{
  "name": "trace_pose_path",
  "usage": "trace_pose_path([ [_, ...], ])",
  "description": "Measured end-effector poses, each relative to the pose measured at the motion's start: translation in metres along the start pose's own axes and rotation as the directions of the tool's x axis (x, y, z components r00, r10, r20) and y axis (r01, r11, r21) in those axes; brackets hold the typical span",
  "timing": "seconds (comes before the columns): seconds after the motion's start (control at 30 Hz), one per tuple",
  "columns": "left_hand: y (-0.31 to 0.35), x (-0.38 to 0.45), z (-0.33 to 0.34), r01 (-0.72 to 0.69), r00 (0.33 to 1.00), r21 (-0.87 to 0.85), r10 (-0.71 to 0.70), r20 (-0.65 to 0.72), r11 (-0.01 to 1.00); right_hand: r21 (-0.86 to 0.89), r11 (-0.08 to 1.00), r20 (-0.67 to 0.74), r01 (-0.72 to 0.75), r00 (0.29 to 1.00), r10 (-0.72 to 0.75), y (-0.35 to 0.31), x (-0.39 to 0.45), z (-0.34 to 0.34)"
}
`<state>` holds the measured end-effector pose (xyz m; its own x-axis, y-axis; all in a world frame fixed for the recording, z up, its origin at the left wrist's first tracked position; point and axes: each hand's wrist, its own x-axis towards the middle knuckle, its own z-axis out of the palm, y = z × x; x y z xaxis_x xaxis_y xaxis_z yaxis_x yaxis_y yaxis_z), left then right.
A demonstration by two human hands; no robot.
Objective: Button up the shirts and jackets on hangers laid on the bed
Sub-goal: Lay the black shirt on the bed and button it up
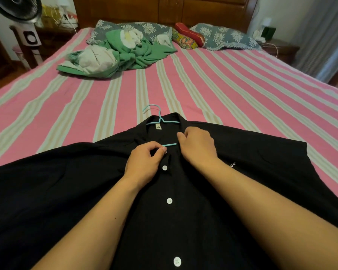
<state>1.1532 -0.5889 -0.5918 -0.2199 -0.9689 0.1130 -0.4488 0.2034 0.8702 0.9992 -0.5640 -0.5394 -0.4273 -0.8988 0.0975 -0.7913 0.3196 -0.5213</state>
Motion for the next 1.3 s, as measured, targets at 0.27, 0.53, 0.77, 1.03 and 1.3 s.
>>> trace_pose_path([
  [0.27,-0.001,-0.001,-0.002,-0.006,1.000,0.001,0.006,0.006,1.000,0.619,0.721,0.070,-0.312,0.936,0.345,0.006,-0.009,0.004],
  [0.53,0.007,0.004,-0.005,0.019,0.994,-0.026,-0.016,0.108,0.999,0.843,0.383,0.351,-0.379,0.925,0.143,0.020,-0.024,0.007],
  [0.77,0.020,0.005,-0.004,0.041,0.986,-0.005,-0.039,0.164,0.999,0.824,0.472,0.301,-0.314,0.948,0.105,0.013,-0.031,0.015],
  [1.03,0.022,0.004,-0.005,0.105,0.980,-0.090,-0.088,0.177,0.990,0.796,0.556,0.203,-0.241,0.970,0.131,0.011,-0.037,0.020],
  [1.3,0.026,0.004,-0.007,0.141,0.974,-0.068,-0.126,0.187,0.988,0.850,0.440,0.293,-0.290,0.954,0.062,0.014,-0.035,0.012],
])
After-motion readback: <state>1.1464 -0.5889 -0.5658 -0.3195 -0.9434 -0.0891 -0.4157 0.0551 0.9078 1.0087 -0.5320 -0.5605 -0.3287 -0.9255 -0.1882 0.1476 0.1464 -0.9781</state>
